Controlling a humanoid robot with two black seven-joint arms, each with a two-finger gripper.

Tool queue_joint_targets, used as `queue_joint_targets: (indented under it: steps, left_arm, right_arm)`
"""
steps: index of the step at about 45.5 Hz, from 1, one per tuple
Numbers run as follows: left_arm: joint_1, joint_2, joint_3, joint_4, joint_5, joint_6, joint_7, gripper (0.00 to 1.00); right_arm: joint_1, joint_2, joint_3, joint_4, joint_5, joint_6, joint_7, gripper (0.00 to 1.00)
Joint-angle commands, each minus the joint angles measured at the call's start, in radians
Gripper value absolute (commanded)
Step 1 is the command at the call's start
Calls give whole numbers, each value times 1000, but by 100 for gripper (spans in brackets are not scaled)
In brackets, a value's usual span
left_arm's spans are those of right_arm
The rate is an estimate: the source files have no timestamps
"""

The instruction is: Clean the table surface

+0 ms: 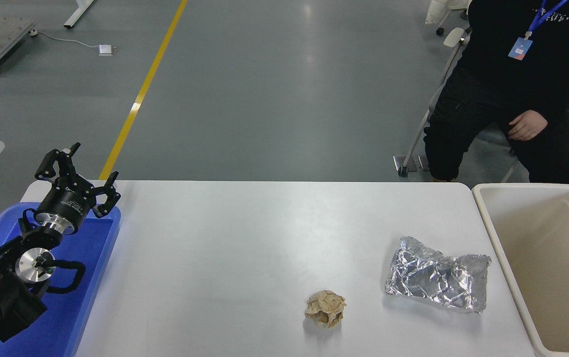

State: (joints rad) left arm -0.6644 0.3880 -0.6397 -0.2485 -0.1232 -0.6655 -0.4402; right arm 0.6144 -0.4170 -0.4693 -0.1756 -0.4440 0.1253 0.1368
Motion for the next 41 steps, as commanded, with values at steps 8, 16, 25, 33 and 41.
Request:
queue_joint_targets:
  steps: [8, 16, 25, 33, 41]
  left_arm:
    - [-1, 0, 0, 0, 0, 0, 0, 100]
    - [-1, 0, 0, 0, 0, 1, 0, 100]
    - [-1, 0, 0, 0, 0, 0, 0, 100]
    - [-1, 0, 2, 0, -1, 0, 0, 100]
    - [-1, 0, 2, 0, 0, 0, 0, 100]
  right_arm:
    - [22, -5, 17, -7, 14, -33, -16, 100]
    - [50, -25, 52, 11, 44, -33, -11, 100]
    - [102, -137, 54, 217, 50, -35, -6, 100]
    - [157, -213, 246, 392, 50, -36, 9, 100]
    - [72, -325, 909, 738, 50, -33, 9, 100]
